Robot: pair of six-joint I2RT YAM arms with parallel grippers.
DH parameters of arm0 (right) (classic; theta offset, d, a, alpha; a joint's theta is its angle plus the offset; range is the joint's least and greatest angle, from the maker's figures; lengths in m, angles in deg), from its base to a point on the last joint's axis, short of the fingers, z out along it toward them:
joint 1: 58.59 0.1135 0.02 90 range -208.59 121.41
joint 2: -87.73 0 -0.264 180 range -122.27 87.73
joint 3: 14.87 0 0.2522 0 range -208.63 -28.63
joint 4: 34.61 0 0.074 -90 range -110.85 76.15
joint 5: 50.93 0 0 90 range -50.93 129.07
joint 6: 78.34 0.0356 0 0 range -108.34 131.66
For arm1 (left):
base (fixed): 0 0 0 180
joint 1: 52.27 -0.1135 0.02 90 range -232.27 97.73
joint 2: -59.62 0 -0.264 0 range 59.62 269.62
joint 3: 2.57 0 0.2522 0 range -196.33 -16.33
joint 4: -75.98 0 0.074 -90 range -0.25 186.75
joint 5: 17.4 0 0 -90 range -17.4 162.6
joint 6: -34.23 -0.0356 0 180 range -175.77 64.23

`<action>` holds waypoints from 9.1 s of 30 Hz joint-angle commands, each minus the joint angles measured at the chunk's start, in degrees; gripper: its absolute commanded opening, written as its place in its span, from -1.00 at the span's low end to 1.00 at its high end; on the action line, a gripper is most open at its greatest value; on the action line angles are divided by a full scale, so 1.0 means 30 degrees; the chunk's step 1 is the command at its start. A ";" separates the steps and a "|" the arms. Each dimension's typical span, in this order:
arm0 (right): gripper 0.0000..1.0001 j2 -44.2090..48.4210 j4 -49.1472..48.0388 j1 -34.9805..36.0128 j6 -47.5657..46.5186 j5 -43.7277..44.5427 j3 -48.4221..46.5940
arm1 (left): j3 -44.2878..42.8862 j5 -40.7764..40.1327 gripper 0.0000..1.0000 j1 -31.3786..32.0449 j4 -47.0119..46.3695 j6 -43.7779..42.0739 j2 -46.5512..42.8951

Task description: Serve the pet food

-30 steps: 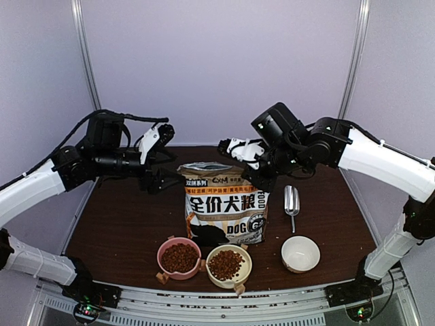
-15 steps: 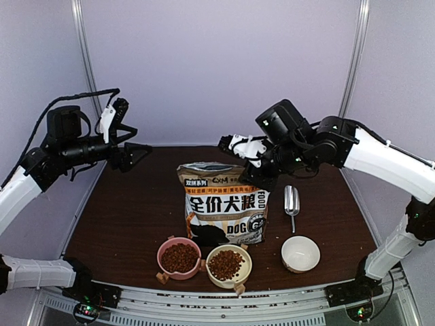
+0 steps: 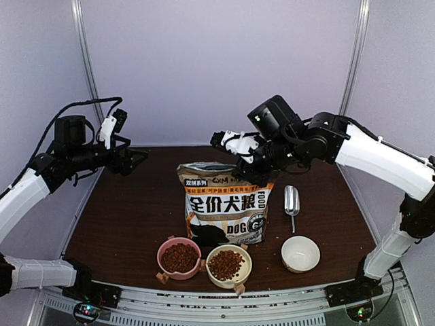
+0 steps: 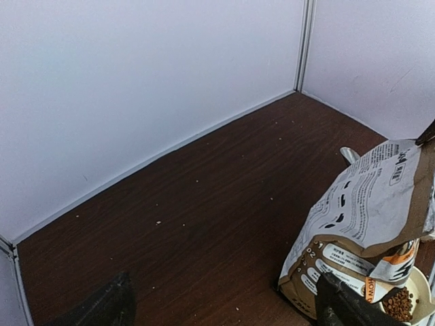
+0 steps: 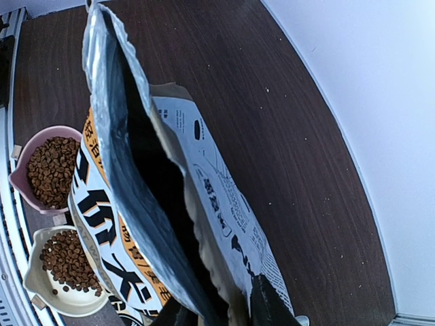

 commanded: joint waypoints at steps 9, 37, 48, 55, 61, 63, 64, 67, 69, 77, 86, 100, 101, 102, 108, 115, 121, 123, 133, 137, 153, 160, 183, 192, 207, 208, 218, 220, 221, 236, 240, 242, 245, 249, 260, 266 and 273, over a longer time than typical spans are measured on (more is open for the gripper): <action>-0.72 -0.0919 0.0281 0.0165 -0.0517 0.0468 -0.1233 | 0.0143 -0.0106 0.89 -0.0146 -0.0665 0.0059 -0.0648; -0.48 -0.2029 -0.0484 0.0665 -0.1161 0.0456 -0.2191 | -0.1668 0.1919 0.86 0.6422 -0.0635 -0.4690 0.2755; -1.00 -0.1430 -0.0989 0.0693 -0.1116 0.0166 -0.1931 | -0.3508 0.3212 -0.15 0.7066 -0.1061 -0.4442 0.5491; -1.00 -0.1365 -0.1555 0.0692 -0.0826 -0.0443 -0.1945 | -0.3574 0.3778 -0.95 0.7142 -0.0987 -0.4214 0.5831; -0.71 -0.1813 -0.1831 0.0696 -0.0516 -0.1133 -0.2046 | -0.3206 0.3650 -1.00 0.7129 -0.1398 -0.3983 0.5627; -0.61 -0.1989 -0.1955 0.0721 -0.0443 -0.1328 -0.2071 | -0.3028 0.3751 -1.00 0.7128 -0.1702 -0.3834 0.5566; -0.57 -0.2095 -0.2036 0.0747 -0.0394 -0.1416 -0.2093 | -0.2993 0.3794 -1.00 0.7150 -0.1765 -0.3767 0.5567; -0.44 -0.2312 -0.2374 0.0779 -0.0292 -0.1581 -0.2100 | -0.2857 0.3888 -1.00 0.7144 -0.1983 -0.3605 0.5512; -0.38 -0.2534 -0.2553 0.0816 -0.0230 -0.1690 -0.2251 | -0.2769 0.3928 -1.00 0.7133 -0.2198 -0.3484 0.5434; -0.29 -0.3460 -0.3466 0.0956 -0.0016 -0.1935 -0.2611 | -0.2315 0.4349 -1.00 0.7135 -0.3190 -0.2721 0.5256; -1.00 -0.2307 -0.6002 0.1058 0.0487 -0.0957 -0.0671 | -0.2175 0.4148 -1.00 0.7130 -0.3199 -0.2760 0.5061; -1.00 -0.0862 -0.7115 0.1047 0.1606 -0.1285 0.0718 | -0.2040 0.2721 -0.86 0.7128 -0.2540 -0.3549 0.5161; -1.00 -0.0870 -0.7160 0.1044 0.1631 -0.1184 0.0757 | -0.1983 0.2695 -0.97 0.7128 -0.2580 -0.3549 0.5092; -1.00 -0.0889 -0.7220 0.1043 0.1685 -0.1101 0.0824 | -0.1907 0.2789 -1.00 0.7128 -0.2662 -0.3534 0.4992; -0.94 -0.1163 -0.7766 0.1046 0.1993 -0.1393 0.0842 | -0.1733 0.3916 -1.00 0.7129 -0.3074 -0.3275 0.4994; -0.75 -0.1553 -0.9045 0.1087 0.2554 -0.2174 0.1085 | -0.1930 0.4632 -1.00 0.7146 -0.2980 -0.3188 0.5153; -0.68 -0.1889 -0.9336 0.1116 0.2696 -0.2579 0.0868 | -0.2033 0.4729 -1.00 0.7128 -0.2842 -0.3219 0.5182; -0.77 -0.1900 -0.9351 0.1102 0.2674 -0.2565 0.0838 | -0.2081 0.4750 -1.00 0.7129 -0.2807 -0.3226 0.5182; -1.00 -0.1260 -0.9384 0.1078 0.2460 -0.1694 0.1305 | -0.2009 0.4179 -1.00 0.7130 -0.2744 -0.3341 0.4918; -0.97 -0.0841 -0.8485 0.1073 0.1736 -0.0207 0.1633 | -0.1836 0.3570 -1.00 0.7137 -0.2823 -0.3429 0.4465; -0.89 0.1966 -0.4984 -0.0007 -0.0287 0.4037 0.5048 | -0.1440 0.2611 -1.00 0.7056 -0.2950 -0.3550 0.3667; -0.96 0.3835 -0.4400 -0.0801 -0.0004 0.5046 0.6913 | -0.1173 0.2195 -1.00 0.6982 -0.3008 -0.3587 0.3247; -0.88 0.6746 -0.2496 -0.2619 0.0010 0.7823 0.9230 | -0.1202 0.2105 -1.00 0.6899 -0.2952 -0.3657 0.3134; -0.79 0.7919 -0.1965 -0.3233 0.0239 0.8930 0.9612 | -0.1337 0.2238 -1.00 0.6909 -0.2764 -0.3728 0.3211; 0.05 1.0637 -0.3338 -0.3259 0.3927 0.2179 0.8350 | -0.2670 0.3319 0.26 0.6952 -0.3240 -0.0066 0.2074; 0.06 1.0547 -0.3586 -0.3255 0.4400 0.1978 0.8164 | -0.2846 0.3060 0.28 0.6952 -0.3129 0.0318 0.2271; 0.23 0.8827 -0.4641 -0.3197 0.5284 -0.3260 0.6607 | -0.5957 0.2225 0.62 0.8961 0.0425 -0.1019 0.5078; 0.27 0.8704 -0.4768 -0.3043 0.4559 -0.3610 0.6852 | -0.6529 0.1188 0.68 0.9559 0.1439 -0.2257 0.5551; 0.27 0.8599 -0.4823 -0.2994 0.4183 -0.3627 0.6948 | -0.6793 0.0471 0.72 0.9823 0.1891 -0.2827 0.5807; 0.26 0.9428 -0.7804 -0.4287 0.2059 -0.3481 0.9864 | -1.2534 -0.6585 0.84 1.2359 0.5948 -0.7678 1.0707; 0.25 1.0529 -0.9508 -0.6156 0.2230 -0.7016 1.1701 | -1.5224 -0.6203 0.85 1.2900 0.7145 -0.7288 1.2200; 0.24 1.1267 -1.1242 -0.6636 0.2010 -0.8398 1.2991 | -1.6839 -0.5557 0.85 1.2982 0.7833 -0.6757 1.2989; 0.23 1.1901 -1.2961 -0.7477 0.2251 -0.9869 1.4352 | -1.8691 -0.4526 0.85 1.3016 0.8737 -0.5932 1.4147; 0.17 1.1243 -1.3816 -0.7888 0.2112 -1.1614 1.4873 | -2.0956 -0.3939 0.82 1.3045 0.9999 -0.5040 1.5763; -0.38 0.9145 -1.5886 -0.8009 0.2002 -1.2146 1.5556 | -2.2881 -0.3812 0.71 1.3046 1.0382 -0.3834 1.7023; -0.89 0.9405 -1.5899 -0.8009 0.2364 -1.2723 1.5656 | -2.3287 -0.3214 0.72 1.3046 1.0515 -0.4023 1.7349; -1.00 0.9911 -1.4668 -0.8009 0.3132 -1.4466 1.4837 | -2.3619 -0.4553 0.84 1.3740 1.1167 -0.4993 1.8060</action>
